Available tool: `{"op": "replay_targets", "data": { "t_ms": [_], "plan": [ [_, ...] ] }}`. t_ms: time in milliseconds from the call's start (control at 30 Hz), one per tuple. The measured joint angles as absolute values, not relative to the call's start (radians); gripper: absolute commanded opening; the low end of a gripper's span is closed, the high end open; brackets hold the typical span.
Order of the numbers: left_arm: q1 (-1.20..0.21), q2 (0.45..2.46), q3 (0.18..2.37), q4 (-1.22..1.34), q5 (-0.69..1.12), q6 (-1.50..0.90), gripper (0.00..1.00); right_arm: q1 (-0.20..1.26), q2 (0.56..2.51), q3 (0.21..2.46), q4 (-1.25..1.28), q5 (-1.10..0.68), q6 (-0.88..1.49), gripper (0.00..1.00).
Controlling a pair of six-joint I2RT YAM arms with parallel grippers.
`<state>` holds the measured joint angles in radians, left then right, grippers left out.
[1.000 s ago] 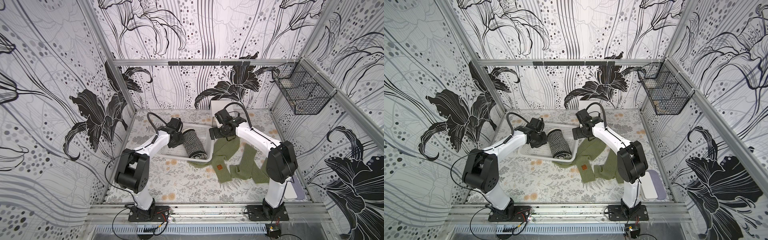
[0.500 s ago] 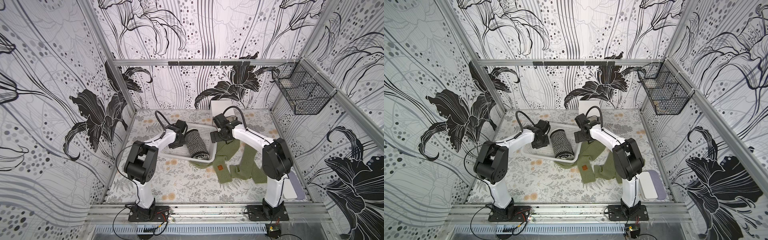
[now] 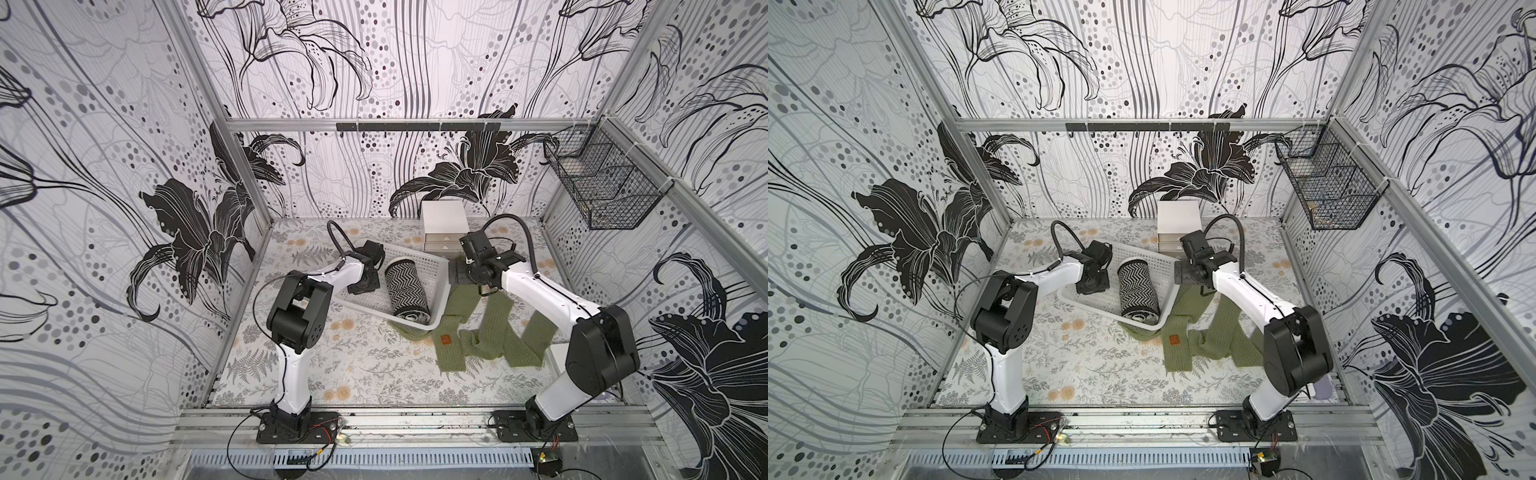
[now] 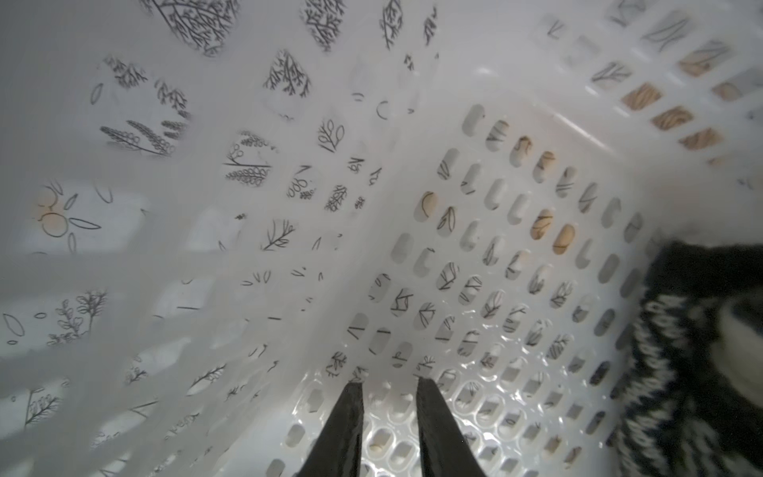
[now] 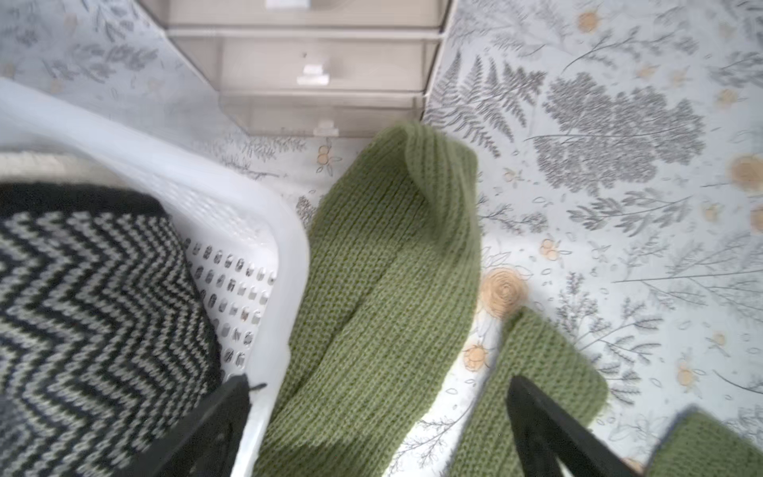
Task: Roll up the scarf and place it into the basket
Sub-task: Place the scarf in the basket, then move the basket to the center of the board.
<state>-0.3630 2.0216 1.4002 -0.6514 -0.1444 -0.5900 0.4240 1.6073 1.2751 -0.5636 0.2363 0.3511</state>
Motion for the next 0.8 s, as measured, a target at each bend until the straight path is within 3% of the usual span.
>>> {"op": "replay_targets", "data": {
  "t_ms": [233,500,800],
  "plan": [
    [-0.376,2.068,1.467,-0.651,-0.133,-0.577,0.27,0.371,1.594,1.233,-0.573,0.256,0.351,1.00],
    [-0.406,2.133,1.559,-0.641,-0.127,-0.542,0.27,0.358,1.772,1.261,-0.593,0.239,0.351,1.00],
    [-0.427,2.137,1.573,-0.642,-0.064,-0.501,0.27,0.476,1.999,1.523,-0.591,0.149,0.347,1.00]
  ]
}}
